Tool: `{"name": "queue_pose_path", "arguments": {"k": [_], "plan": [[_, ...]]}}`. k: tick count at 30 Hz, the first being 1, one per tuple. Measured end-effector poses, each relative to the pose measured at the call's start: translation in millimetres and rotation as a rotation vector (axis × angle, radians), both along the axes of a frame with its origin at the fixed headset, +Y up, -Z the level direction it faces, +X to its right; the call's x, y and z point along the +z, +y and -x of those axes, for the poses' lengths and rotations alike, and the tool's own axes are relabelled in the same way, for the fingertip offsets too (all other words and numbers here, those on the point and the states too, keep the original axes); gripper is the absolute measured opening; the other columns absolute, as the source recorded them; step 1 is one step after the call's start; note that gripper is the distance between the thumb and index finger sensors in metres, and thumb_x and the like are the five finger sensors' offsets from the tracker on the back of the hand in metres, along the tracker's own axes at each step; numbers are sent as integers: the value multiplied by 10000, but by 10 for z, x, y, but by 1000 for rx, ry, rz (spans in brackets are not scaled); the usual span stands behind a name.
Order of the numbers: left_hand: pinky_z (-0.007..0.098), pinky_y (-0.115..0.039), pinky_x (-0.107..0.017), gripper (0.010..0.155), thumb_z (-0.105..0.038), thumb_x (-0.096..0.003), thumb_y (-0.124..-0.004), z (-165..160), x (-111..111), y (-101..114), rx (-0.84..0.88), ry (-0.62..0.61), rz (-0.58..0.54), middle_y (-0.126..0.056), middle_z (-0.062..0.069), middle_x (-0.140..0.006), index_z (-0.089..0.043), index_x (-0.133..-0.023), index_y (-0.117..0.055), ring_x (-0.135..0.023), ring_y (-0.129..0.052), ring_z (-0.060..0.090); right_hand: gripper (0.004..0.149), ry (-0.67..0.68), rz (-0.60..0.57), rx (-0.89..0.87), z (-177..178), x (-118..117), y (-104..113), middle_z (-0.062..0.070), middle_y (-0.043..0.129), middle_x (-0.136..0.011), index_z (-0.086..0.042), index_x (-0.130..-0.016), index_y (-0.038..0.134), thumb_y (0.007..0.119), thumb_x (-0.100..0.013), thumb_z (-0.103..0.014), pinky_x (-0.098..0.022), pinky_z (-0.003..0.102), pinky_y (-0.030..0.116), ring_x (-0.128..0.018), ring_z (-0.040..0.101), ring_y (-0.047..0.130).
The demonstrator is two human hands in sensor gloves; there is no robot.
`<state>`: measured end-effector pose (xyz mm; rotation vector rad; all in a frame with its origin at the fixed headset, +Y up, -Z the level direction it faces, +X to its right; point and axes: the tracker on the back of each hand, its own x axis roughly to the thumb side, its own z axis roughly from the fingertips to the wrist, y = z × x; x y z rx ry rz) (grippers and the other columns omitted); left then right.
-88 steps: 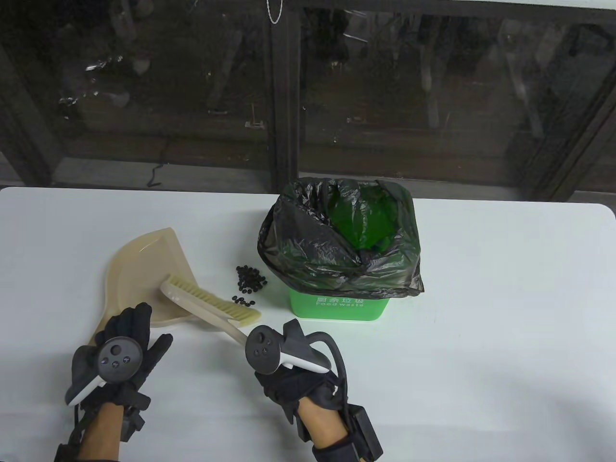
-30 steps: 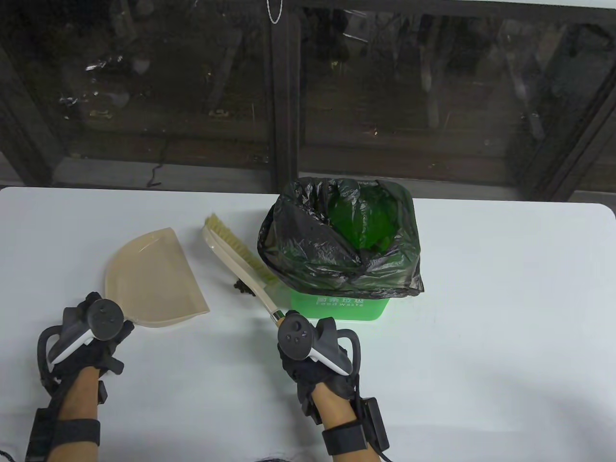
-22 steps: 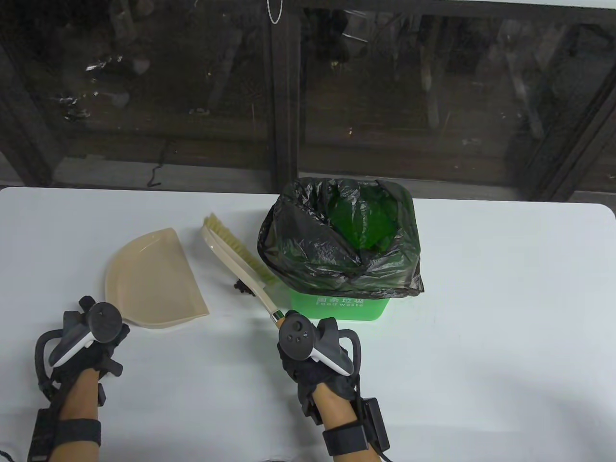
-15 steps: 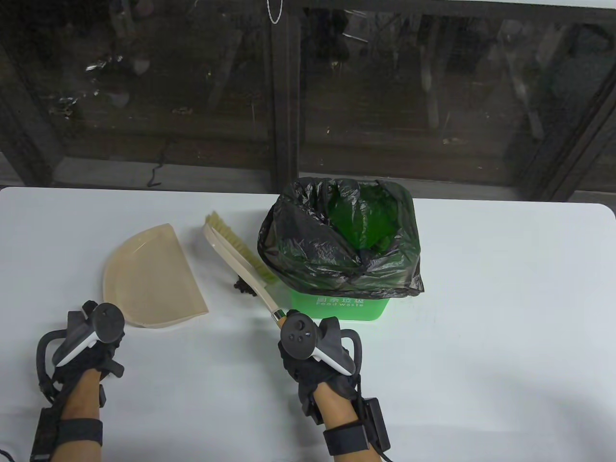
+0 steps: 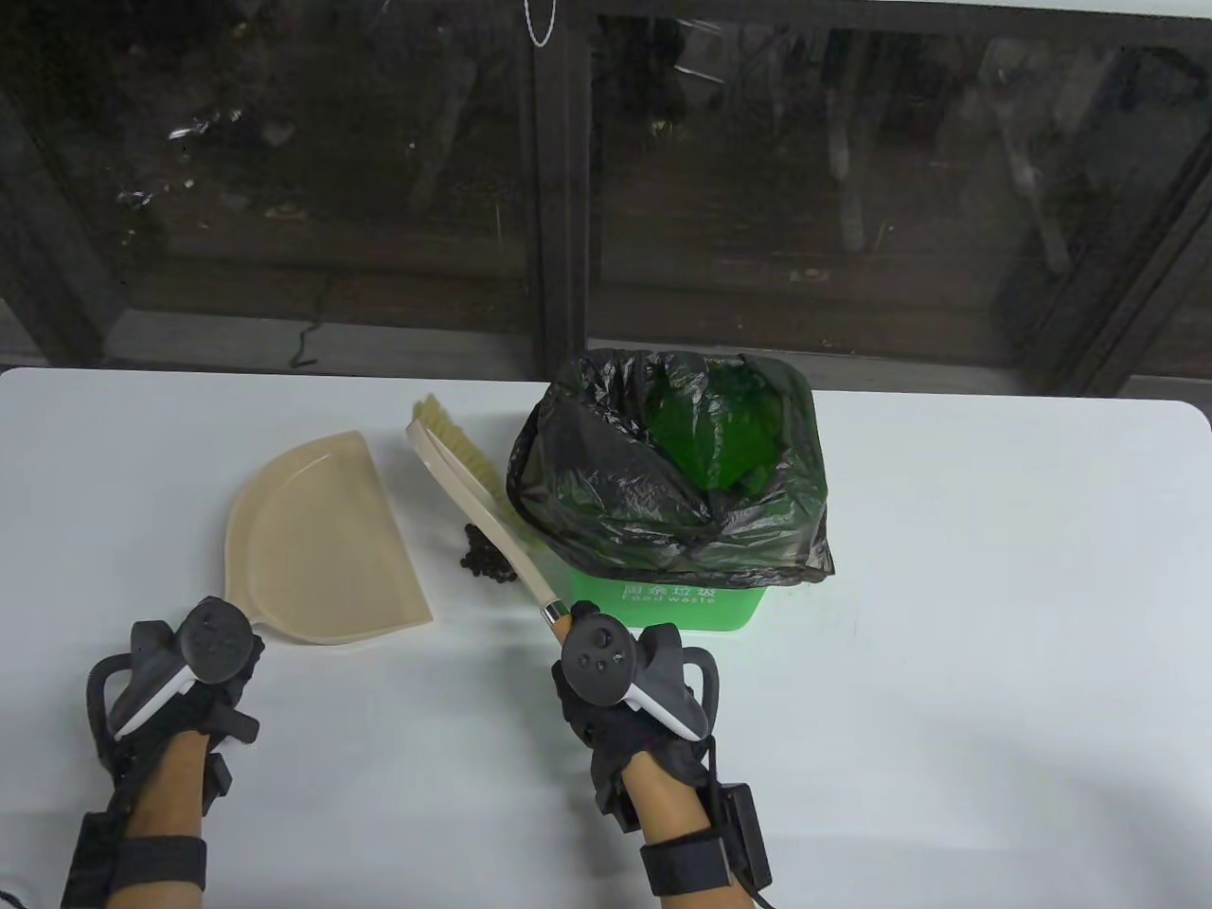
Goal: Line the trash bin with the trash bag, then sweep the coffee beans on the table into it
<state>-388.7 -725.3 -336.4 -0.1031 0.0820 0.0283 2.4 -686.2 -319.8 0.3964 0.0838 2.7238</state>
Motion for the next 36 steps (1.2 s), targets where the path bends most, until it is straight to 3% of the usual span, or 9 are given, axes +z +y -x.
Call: {"name": "queue_pose_path", "arguments": {"k": [10, 24, 36], "plan": [[456, -856, -359, 687, -310, -718, -660, -233, 88, 99, 39, -131, -8, -836, 210, -887, 171, -1139, -408, -440, -1005, 270, 646, -7, -3, 26, 12, 17, -18, 108, 844, -701, 30, -994, 437, 729, -527, -308, -181, 333, 896, -309, 79, 969], [445, -861, -330, 690, -302, -734, -616, -425, 81, -37, 0, -182, 79, -828, 242, -886, 200, -1138, -369, -386, -1015, 267, 647, -11, 24, 81, 54, 7, -103, 114, 836, -710, 35, -997, 423, 715, -532, -307, -184, 338, 893, -315, 86, 966], [436, -862, -311, 687, -293, -740, -592, -552, 67, -69, -47, -199, 86, -823, 246, -871, 213, -1134, -345, -358, -1011, 257, 646, 11, 132, 79, 142, -11, -241, 115, 836, -705, 40, -996, 414, 707, -536, -307, -160, 318, 899, -287, 66, 968]]}}
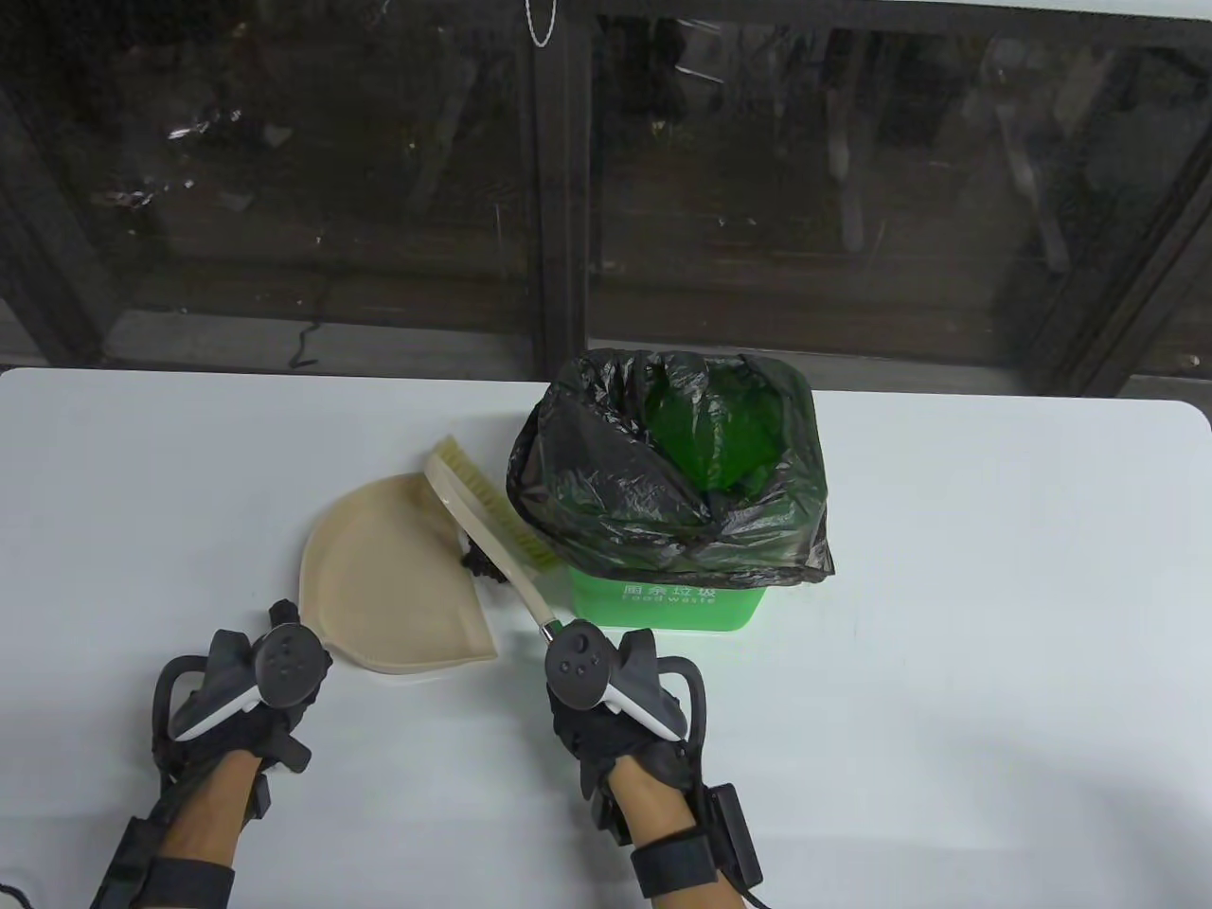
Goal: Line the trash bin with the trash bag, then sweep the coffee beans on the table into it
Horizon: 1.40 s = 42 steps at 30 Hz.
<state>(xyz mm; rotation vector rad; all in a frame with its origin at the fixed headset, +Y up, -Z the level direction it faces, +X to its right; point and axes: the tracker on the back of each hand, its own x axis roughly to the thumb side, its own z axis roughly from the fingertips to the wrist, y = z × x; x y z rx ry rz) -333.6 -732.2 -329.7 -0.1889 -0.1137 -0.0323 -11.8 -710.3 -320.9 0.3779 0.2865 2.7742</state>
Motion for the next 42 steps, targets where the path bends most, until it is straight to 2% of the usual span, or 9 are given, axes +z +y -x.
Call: {"name": "queue_pose_path", "arguments": {"k": [6, 11, 20, 29, 34, 42], "plan": [[436, -862, -308, 687, -288, -742, -582, -39, -1, -32, -2, -5, 4, -818, 250, -868, 224, -1128, -335, -354, -1011, 256, 649, 30, 73, -85, 98, 30, -25, 113, 834, -702, 46, -995, 405, 701, -538, -307, -153, 310, 902, -280, 58, 968], [437, -862, -308, 691, -289, -742, -579, -64, -7, -41, 0, -10, 12, -818, 251, -867, 229, -1127, -330, -353, -1012, 257, 648, 83, 90, -134, 201, 76, 11, 112, 834, -704, 44, -996, 405, 701, -539, -308, -154, 309, 902, -281, 58, 969], [442, -864, -317, 694, -290, -743, -579, -70, 2, -32, 8, -5, 25, -814, 249, -871, 227, -1128, -322, -365, -1014, 262, 650, 159, 8, -226, 258, 151, 177, 95, 834, -711, 27, -1001, 407, 701, -537, -320, -171, 306, 903, -295, 54, 969], [453, -860, -337, 690, -289, -743, -566, -79, 26, -49, -1, -8, 21, -808, 246, -876, 224, -1129, -315, -391, -1013, 270, 651, 114, -97, -230, 120, 172, 330, 96, 836, -711, 25, -1000, 410, 704, -534, -321, -175, 311, 902, -299, 58, 970], [456, -856, -352, 689, -293, -740, -563, -50, 25, -57, 23, -7, 24, -803, 242, -880, 216, -1132, -314, -403, -1010, 273, 650, 74, -109, -180, 46, 222, 297, 92, 835, -713, 20, -1002, 408, 703, -534, -322, -179, 312, 901, -302, 58, 970], [473, -849, -377, 686, -296, -739, -549, 34, 3, -93, 65, 12, 27, -787, 236, -902, 196, -1139, -288, -443, -1006, 293, 650, 22, -121, -146, -16, 201, 78, 91, 839, -708, 21, -998, 415, 705, -529, -323, -177, 313, 903, -301, 59, 971]]}}
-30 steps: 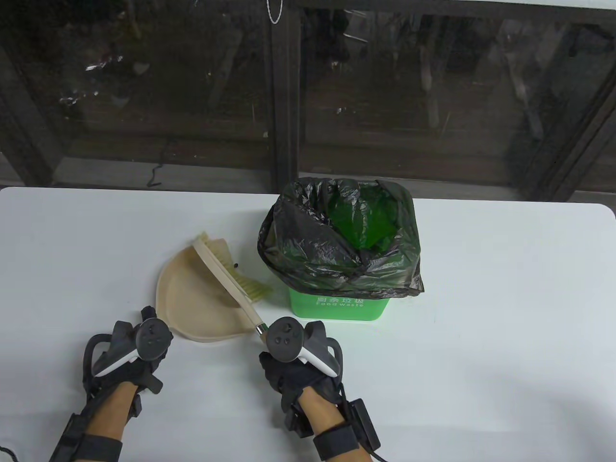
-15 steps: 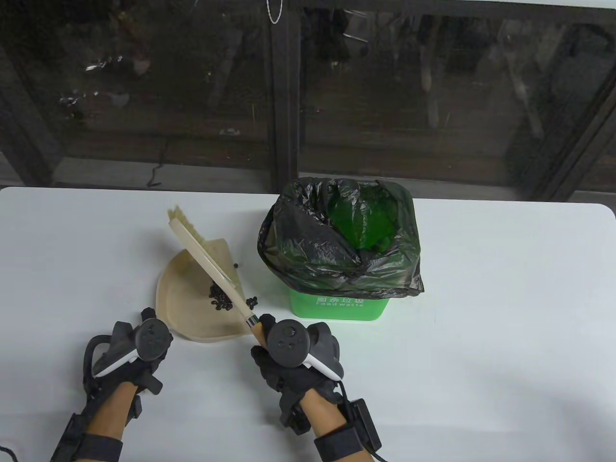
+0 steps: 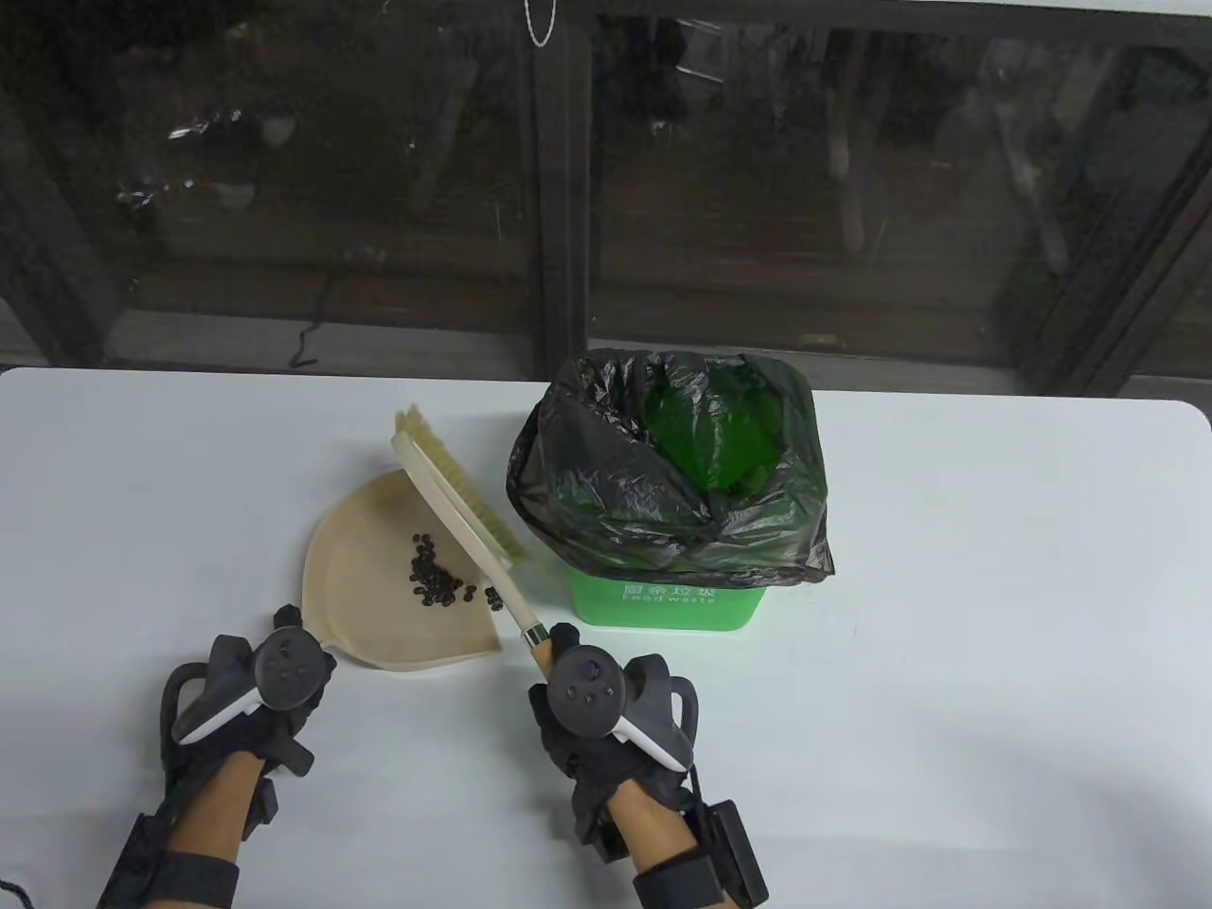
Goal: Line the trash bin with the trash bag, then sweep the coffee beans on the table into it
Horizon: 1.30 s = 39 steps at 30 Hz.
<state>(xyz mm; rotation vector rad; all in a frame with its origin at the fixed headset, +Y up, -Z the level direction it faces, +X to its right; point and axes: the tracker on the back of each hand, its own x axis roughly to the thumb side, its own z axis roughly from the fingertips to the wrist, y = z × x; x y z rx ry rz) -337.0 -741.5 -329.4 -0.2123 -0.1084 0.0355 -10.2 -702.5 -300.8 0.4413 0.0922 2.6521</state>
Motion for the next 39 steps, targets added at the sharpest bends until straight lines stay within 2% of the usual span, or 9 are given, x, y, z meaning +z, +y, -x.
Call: {"name": "queue_pose_path", "arguments": {"k": [10, 18, 24, 31, 39], "plan": [[473, -844, -397, 686, -313, -731, -559, 91, -32, 3, 56, 35, -30, -786, 200, -921, 153, -1154, -286, -467, -1001, 285, 650, -25, 6, -35, -91, -54, -51, 94, 838, -707, 24, -997, 415, 706, -530, -322, -180, 315, 903, -307, 62, 971], [469, -844, -405, 688, -324, -726, -566, 223, 4, 100, 152, 71, -157, -781, 189, -923, 135, -1156, -289, -470, -1001, 278, 649, -62, 75, -129, -192, -98, -118, 98, 835, -709, 31, -996, 410, 697, -533, -320, -178, 316, 903, -308, 63, 970], [466, -844, -408, 687, -328, -726, -562, 260, 31, 194, 206, 72, -255, -774, 182, -927, 129, -1156, -282, -470, -1001, 272, 650, -69, 108, -136, -214, -119, -165, 101, 835, -708, 35, -995, 409, 698, -533, -319, -177, 316, 903, -307, 64, 970], [466, -846, -403, 688, -328, -726, -569, 245, 54, 356, 250, 41, -315, -778, 183, -923, 133, -1156, -293, -463, -1003, 273, 650, -67, 123, -139, -213, -124, -159, 103, 834, -710, 36, -995, 409, 697, -533, -318, -178, 316, 903, -308, 65, 971], [465, -847, -395, 685, -325, -727, -579, 268, 152, 692, 297, 50, -398, -787, 189, -918, 133, -1158, -308, -452, -1004, 271, 649, -63, 167, -175, -226, -138, -173, 107, 833, -709, 39, -995, 408, 697, -535, -316, -178, 318, 903, -309, 67, 971]]}}
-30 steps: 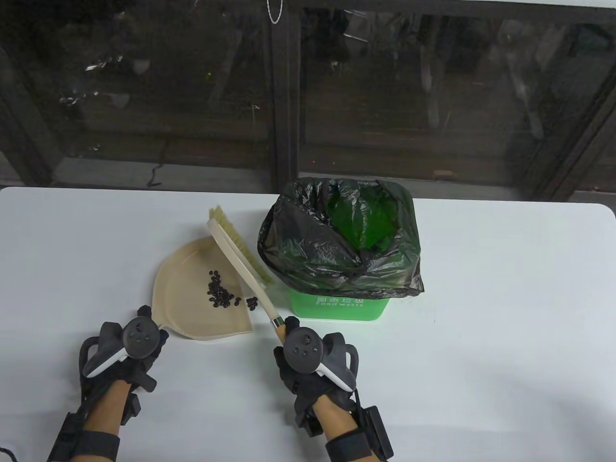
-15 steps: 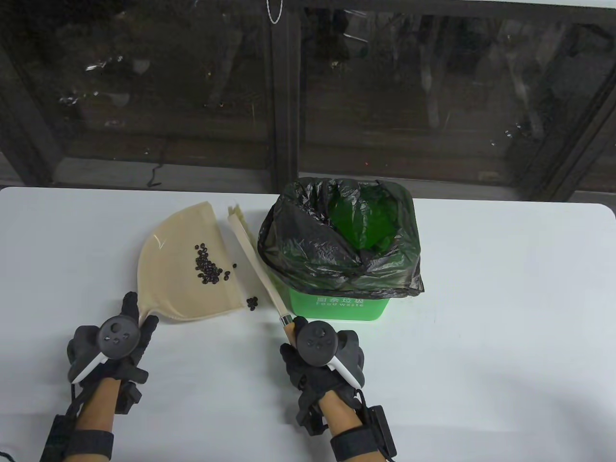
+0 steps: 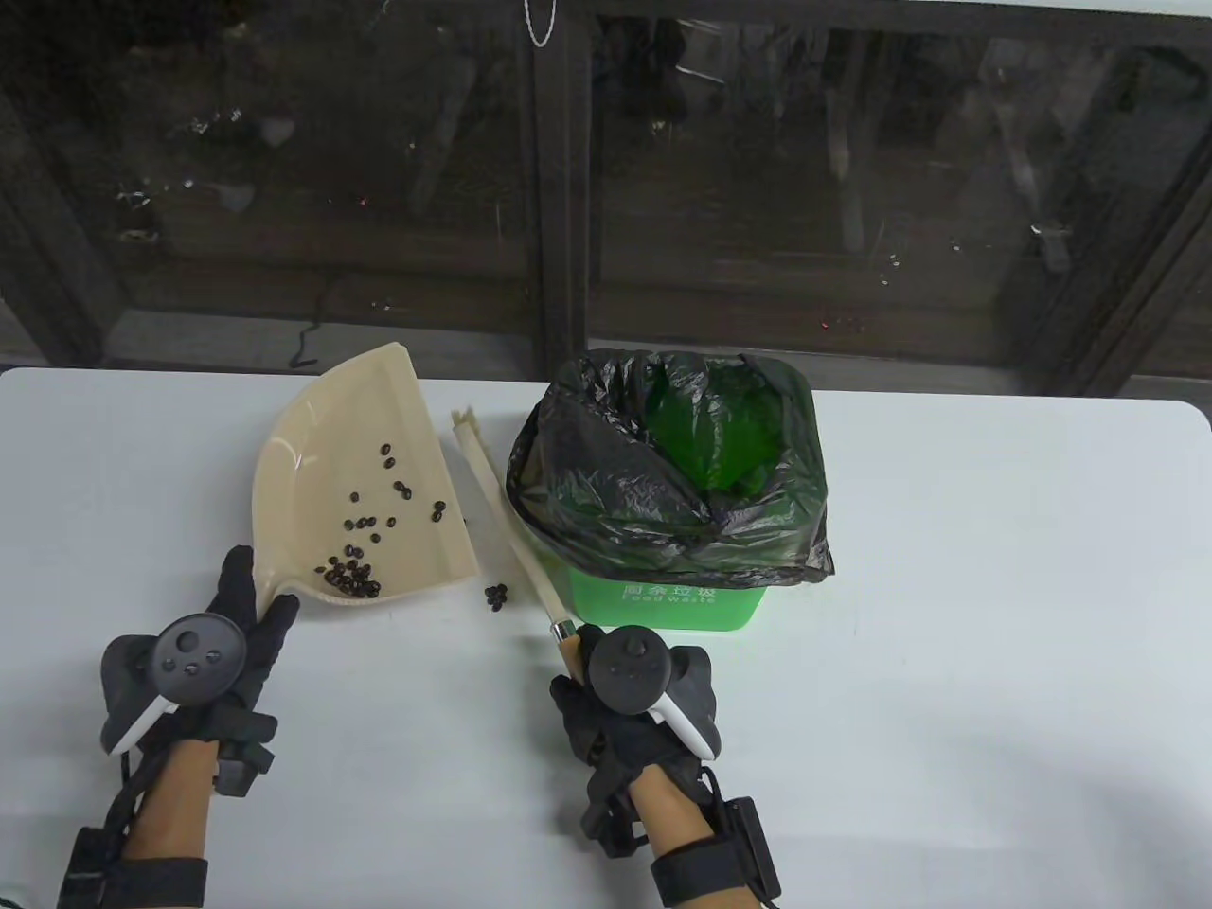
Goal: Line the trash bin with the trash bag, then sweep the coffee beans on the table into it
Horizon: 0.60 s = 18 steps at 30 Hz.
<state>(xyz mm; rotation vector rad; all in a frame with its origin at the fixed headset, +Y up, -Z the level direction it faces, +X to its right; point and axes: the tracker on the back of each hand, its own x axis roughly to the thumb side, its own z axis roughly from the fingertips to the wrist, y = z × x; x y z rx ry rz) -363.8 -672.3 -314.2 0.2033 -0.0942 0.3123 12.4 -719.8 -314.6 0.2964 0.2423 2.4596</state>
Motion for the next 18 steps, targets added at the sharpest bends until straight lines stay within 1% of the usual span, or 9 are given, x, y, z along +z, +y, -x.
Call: {"name": "queue_pose_path", "arguments": {"k": [3, 10, 18], "plan": [[465, -848, -391, 686, -324, -727, -583, -11, 38, 168, 10, 15, -19, -790, 194, -914, 138, -1158, -315, -447, -1005, 272, 650, 11, 7, 9, 9, 3, -1, 107, 834, -709, 39, -995, 408, 698, -535, -316, -178, 318, 903, -309, 69, 971], [466, -848, -388, 685, -319, -731, -587, -163, 64, 579, -64, 18, -41, -793, 200, -912, 145, -1158, -322, -443, -1006, 274, 651, 18, 13, 4, 1, -9, -3, 109, 833, -710, 40, -996, 408, 699, -535, -315, -178, 320, 902, -309, 71, 971], [467, -849, -383, 683, -317, -733, -588, -566, -80, 1121, -145, 10, -61, -795, 206, -912, 150, -1159, -327, -438, -1008, 274, 650, 26, 26, -7, -9, -17, -2, 112, 835, -709, 41, -995, 411, 702, -535, -314, -177, 322, 902, -308, 72, 971]]}}
